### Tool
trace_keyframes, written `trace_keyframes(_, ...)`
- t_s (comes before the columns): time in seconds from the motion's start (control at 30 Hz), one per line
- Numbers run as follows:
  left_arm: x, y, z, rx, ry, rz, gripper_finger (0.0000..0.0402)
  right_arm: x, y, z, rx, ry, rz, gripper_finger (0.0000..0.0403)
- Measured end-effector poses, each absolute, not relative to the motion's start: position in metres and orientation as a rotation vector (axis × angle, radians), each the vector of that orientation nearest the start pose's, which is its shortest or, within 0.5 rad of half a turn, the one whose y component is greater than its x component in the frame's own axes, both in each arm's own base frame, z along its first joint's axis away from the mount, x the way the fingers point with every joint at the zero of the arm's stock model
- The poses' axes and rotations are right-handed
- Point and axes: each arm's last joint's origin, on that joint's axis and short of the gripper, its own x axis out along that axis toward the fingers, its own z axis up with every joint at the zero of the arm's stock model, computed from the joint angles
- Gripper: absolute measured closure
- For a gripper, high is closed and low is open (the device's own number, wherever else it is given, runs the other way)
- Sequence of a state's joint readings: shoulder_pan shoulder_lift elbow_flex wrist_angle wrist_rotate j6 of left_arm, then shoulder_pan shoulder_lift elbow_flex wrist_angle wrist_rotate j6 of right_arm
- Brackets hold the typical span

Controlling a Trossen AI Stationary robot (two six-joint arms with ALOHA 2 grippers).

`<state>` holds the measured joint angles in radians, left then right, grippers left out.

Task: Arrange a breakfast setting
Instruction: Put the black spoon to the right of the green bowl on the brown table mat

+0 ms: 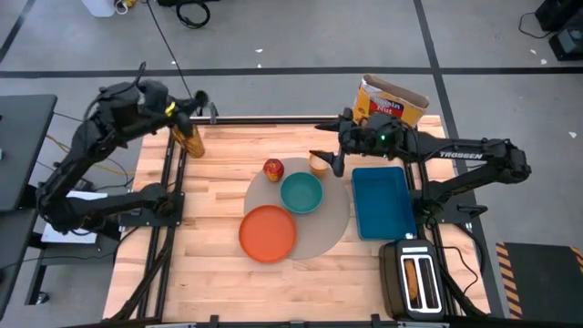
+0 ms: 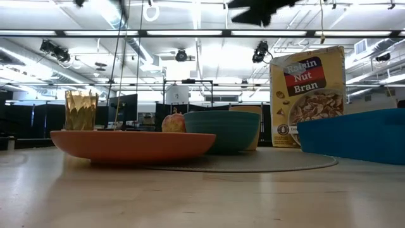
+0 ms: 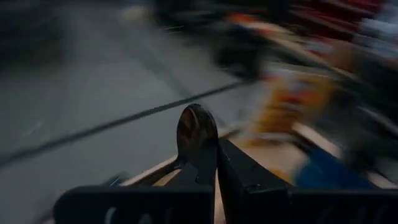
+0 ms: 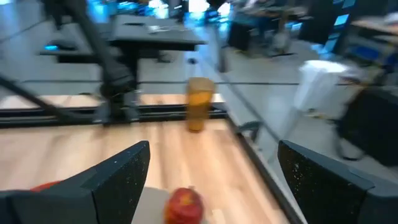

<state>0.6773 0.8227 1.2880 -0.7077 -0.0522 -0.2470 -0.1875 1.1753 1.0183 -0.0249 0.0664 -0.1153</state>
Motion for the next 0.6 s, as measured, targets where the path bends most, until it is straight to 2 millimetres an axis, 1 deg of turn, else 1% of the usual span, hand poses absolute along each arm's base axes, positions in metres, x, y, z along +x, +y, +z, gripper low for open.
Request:
trace_keyframes(0.07, 0.103, 0.072, 0.445, -0.215, 0.134, 0.579, 0.0394, 0.264, -0.051, 0.367, -0.078, 0.213, -0.162, 0.0049)
trace_keyframes(0.17, 0.113, 0.059, 0.450, -0.100, 0.114, 0.324, 0.0394, 0.271, -0.051, 0.389, 0.020, 0.228, 0.008, 0.0054)
trace_keyframes(0.27, 0.129, 0.046, 0.452, -0.017, 0.096, 0.060, 0.0394, 0.282, -0.052, 0.404, 0.138, 0.242, 0.174, 0.0055)
trace_keyframes(0.33, 0.144, 0.037, 0.451, 0.022, 0.100, -0.074, 0.0394, 0.290, -0.051, 0.413, 0.185, 0.240, 0.253, 0.0055)
trace_keyframes(0.43, 0.169, 0.021, 0.447, 0.110, 0.088, -0.236, 0.0396, 0.306, -0.049, 0.420, 0.236, 0.235, 0.373, 0.0055)
trace_keyframes(0.5, 0.184, 0.010, 0.447, 0.178, 0.053, -0.315, 0.0396, 0.319, -0.049, 0.419, 0.279, 0.235, 0.449, 0.0055)
trace_keyframes(0.6, 0.205, -0.006, 0.441, 0.275, 0.039, -0.408, 0.0396, 0.337, -0.048, 0.414, 0.348, 0.240, 0.549, 0.0055)
